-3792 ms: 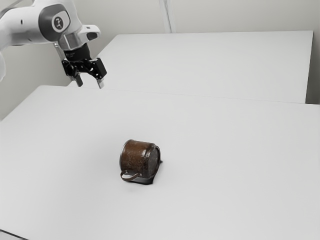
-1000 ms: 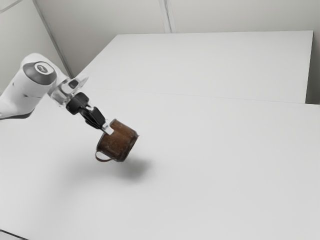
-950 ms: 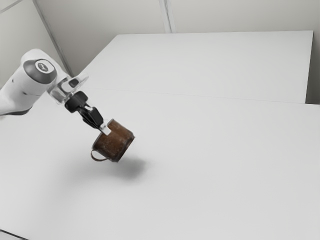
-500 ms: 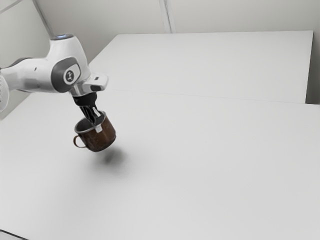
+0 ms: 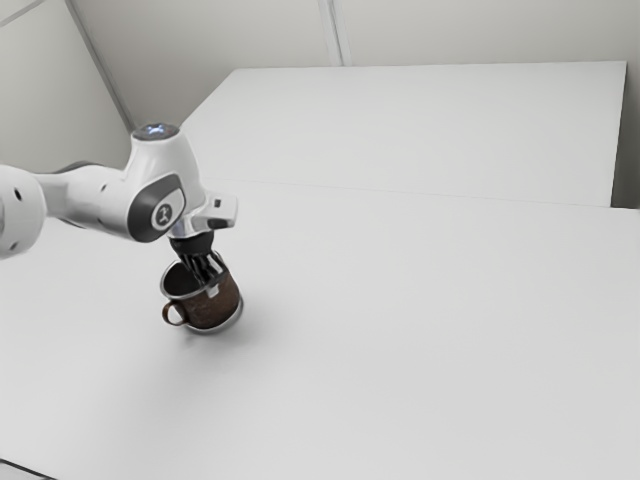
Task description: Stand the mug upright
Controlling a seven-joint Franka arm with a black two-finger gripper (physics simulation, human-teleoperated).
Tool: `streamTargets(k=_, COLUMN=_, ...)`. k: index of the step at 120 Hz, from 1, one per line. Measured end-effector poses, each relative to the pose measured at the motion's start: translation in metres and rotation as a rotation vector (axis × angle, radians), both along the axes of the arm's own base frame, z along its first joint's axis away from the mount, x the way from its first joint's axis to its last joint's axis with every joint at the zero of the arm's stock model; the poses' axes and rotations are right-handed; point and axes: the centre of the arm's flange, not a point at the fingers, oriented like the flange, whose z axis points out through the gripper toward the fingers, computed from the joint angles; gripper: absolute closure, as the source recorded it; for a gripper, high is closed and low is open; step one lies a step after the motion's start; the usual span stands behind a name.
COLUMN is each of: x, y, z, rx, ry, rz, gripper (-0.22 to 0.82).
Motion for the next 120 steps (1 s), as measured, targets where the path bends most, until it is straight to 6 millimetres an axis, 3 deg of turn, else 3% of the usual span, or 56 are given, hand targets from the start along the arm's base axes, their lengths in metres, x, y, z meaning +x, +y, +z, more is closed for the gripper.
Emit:
streamTargets(k=10, x=0.001, y=0.001, z=-0.005, rx=-0.006, ry=-0.001, rz=0.022, gripper=0.66)
streamTargets(k=22, x=0.002, y=0.003, z=-0.006, rx=-0.011, ry=-0.007, rz=0.045, gripper=0.44)
streamTargets(k=38, x=0.0, y=0.004, z=0.01, rx=-0.016, ry=-0.038, rz=0.075, gripper=0.23)
streamTargets(k=52, x=0.004, y=-0.007, z=0.038, rx=-0.04, ry=-0.069, rz=0.09, gripper=0.13)
streamTargets(k=64, x=0.024, y=-0.017, z=0.068, rx=-0.092, ry=-0.084, rz=0.117, gripper=0.08)
streamTargets(k=97, x=0.093, y=-0.006, z=0.198, rx=-0.153, ry=-0.147, rz=0.167, gripper=0.02)
streamTargets(k=109, x=0.103, y=-0.003, z=0.216, rx=-0.156, ry=-0.121, rz=0.174, gripper=0.01)
streamTargets(k=120, x=0.102, y=-0.005, z=0.218, rx=-0.157, ry=-0.084, rz=0.175, gripper=0.01)
